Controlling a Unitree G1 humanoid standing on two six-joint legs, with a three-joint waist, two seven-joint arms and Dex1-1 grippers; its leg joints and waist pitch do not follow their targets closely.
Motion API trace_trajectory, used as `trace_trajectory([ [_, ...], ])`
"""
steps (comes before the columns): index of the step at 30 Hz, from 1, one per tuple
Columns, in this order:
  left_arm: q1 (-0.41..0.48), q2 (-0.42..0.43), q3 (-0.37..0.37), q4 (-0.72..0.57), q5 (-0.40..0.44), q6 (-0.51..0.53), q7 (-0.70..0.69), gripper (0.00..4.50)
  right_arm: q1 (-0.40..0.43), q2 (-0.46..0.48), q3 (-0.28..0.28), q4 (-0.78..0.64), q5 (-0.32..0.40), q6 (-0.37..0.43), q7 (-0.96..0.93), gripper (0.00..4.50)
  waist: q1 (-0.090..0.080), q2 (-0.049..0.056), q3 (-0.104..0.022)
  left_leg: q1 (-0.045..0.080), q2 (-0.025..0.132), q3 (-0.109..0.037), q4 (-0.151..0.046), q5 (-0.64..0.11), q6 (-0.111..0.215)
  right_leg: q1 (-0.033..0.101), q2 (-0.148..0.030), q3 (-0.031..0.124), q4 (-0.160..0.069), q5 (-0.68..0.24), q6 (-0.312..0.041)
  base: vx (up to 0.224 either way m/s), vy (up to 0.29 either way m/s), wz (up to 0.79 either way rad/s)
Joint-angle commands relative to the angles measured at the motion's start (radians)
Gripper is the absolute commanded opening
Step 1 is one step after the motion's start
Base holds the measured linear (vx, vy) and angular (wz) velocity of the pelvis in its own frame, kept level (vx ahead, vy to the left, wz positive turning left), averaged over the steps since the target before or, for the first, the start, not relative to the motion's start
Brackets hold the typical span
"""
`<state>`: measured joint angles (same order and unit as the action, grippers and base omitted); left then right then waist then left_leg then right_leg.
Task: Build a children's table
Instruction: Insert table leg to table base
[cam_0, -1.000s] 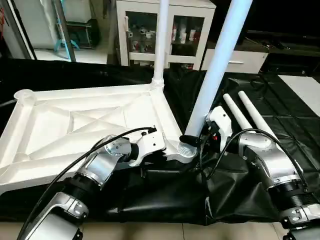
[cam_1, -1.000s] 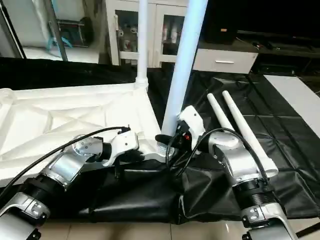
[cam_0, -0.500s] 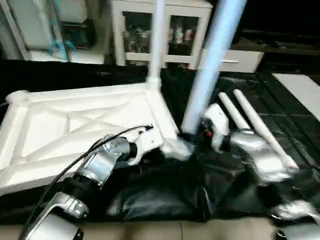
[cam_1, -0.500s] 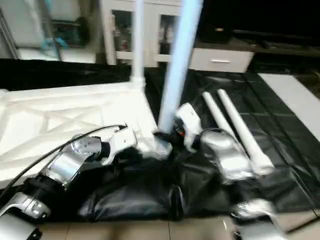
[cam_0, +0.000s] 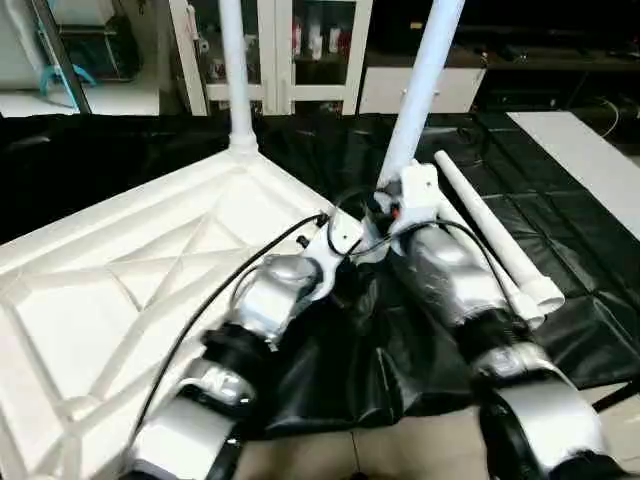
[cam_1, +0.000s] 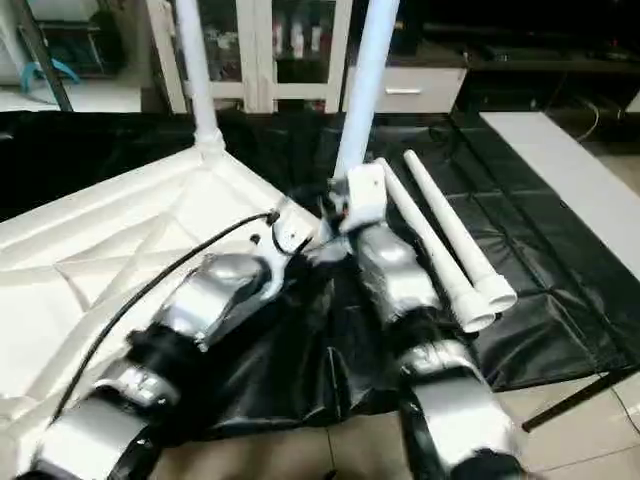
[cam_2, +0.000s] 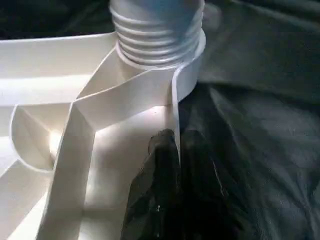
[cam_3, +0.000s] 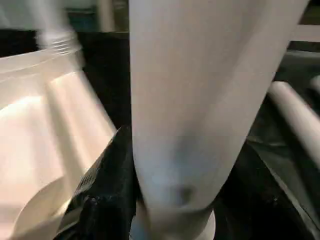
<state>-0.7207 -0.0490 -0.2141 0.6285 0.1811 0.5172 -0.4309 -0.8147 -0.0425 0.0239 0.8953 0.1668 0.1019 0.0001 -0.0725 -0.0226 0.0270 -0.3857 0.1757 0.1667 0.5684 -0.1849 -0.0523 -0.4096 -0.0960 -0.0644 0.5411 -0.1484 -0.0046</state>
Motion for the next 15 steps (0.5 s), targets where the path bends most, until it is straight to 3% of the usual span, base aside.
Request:
trace_trajectory([
  [1, -0.043, -0.060, -0.005, -0.133, -0.027, 0.017, 0.006, 0.00, 0.038, -0.036, -0.059, 0.219, -0.063, 0.037, -0.205, 1.84, 0.014, 0.001, -0.049, 0.002, 0.043, -0.014, -0.077, -0.353, 0.005, 0.037, -0.055, 0.030, -0.058, -0.309, -0.183, 0.000, 0.000, 0.00],
  [2, -0.043, -0.060, -0.005, -0.133, -0.027, 0.017, 0.006, 0.00, 0.038, -0.036, -0.059, 0.219, -0.063, 0.037, -0.205, 1.84, 0.019, 0.003, -0.051, 0.006, 0.044, -0.009, -0.074, -0.325, 0.012, 0.035, -0.052, 0.031, -0.053, -0.264, -0.190, 0.000, 0.000, 0.00],
  [3, -0.038, -0.052, 0.006, -0.144, -0.022, 0.034, 0.027, 0.00, 0.022, -0.027, -0.074, 0.247, -0.056, 0.015, -0.245, 1.84, 0.023, -0.005, -0.054, 0.003, 0.043, -0.004, -0.070, -0.280, 0.030, 0.040, -0.049, 0.030, -0.044, -0.199, -0.199, 0.052, -0.026, -0.02],
  [5, -0.030, -0.037, 0.013, -0.150, -0.022, 0.043, 0.034, 0.00, 0.013, -0.024, -0.081, 0.264, -0.052, 0.002, -0.262, 1.84, 0.028, -0.001, -0.057, -0.002, 0.043, -0.003, -0.065, -0.211, 0.057, 0.048, -0.049, 0.028, -0.031, -0.114, -0.213, 0.052, -0.025, -0.03],
  [8, -0.020, -0.026, 0.012, -0.159, -0.024, 0.054, 0.027, 0.00, 0.006, -0.026, -0.068, 0.275, -0.061, -0.004, -0.254, 1.84, 0.033, -0.001, -0.057, 0.003, 0.042, 0.005, -0.056, -0.121, 0.110, 0.049, -0.044, 0.027, -0.017, 0.009, -0.256, 0.000, 0.000, 0.00],
  [10, -0.015, -0.023, 0.011, -0.161, -0.024, 0.054, 0.027, 0.00, 0.003, -0.026, -0.065, 0.278, -0.063, -0.006, -0.257, 1.84, 0.038, -0.002, -0.054, 0.007, 0.044, 0.008, -0.056, -0.141, 0.117, 0.049, -0.046, 0.028, -0.020, -0.026, -0.263, 0.000, 0.000, 0.00],
  [12, -0.009, -0.022, 0.010, -0.163, -0.024, 0.059, 0.032, 0.00, -0.005, -0.025, -0.061, 0.294, -0.066, -0.019, -0.265, 1.84, 0.042, -0.001, -0.050, 0.010, 0.046, 0.008, -0.059, -0.187, 0.101, 0.046, -0.044, 0.028, -0.026, -0.101, -0.253, 0.000, 0.000, 0.00],
  [15, -0.005, -0.023, 0.013, -0.172, -0.022, 0.072, 0.040, 0.00, -0.021, -0.022, -0.064, 0.327, -0.070, -0.046, -0.280, 1.84, 0.042, 0.001, -0.046, 0.017, 0.050, 0.007, -0.065, -0.266, 0.049, 0.038, -0.042, 0.028, -0.035, -0.205, -0.226, 0.000, 0.000, 0.00],
])
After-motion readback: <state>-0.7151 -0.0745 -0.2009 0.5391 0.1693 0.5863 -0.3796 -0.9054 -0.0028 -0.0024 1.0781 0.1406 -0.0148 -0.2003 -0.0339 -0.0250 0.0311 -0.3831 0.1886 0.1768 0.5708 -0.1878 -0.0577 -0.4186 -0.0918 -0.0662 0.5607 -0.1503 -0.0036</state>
